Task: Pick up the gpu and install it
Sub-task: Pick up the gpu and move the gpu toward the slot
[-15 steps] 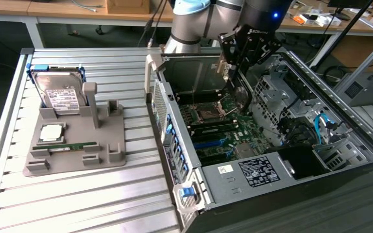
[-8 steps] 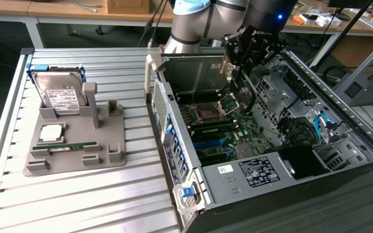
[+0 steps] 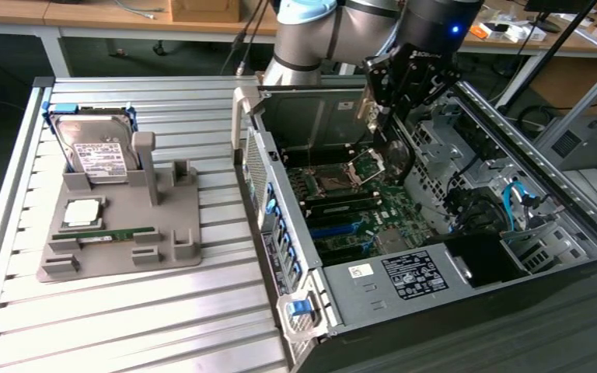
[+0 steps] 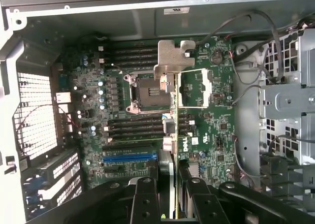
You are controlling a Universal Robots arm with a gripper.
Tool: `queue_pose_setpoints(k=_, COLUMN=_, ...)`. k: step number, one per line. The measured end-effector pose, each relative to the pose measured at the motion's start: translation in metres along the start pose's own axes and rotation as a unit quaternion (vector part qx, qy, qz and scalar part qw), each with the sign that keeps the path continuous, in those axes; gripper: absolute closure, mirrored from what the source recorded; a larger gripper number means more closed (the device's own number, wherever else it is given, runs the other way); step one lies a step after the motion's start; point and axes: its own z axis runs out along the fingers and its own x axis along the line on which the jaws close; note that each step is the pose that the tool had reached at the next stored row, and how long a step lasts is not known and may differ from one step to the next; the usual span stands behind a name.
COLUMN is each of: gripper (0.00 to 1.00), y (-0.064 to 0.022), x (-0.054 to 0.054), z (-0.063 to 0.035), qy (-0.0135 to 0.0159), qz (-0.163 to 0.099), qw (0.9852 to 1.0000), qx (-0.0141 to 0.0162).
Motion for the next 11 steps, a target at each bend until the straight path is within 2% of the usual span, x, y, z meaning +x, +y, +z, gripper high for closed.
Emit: queue_pose_setpoints(k=11, gripper=0.73, y=0.0005, x=-0.015, z=0.0042, qy=0.0, qz=0.0, qw=1.0, qx=0.0006)
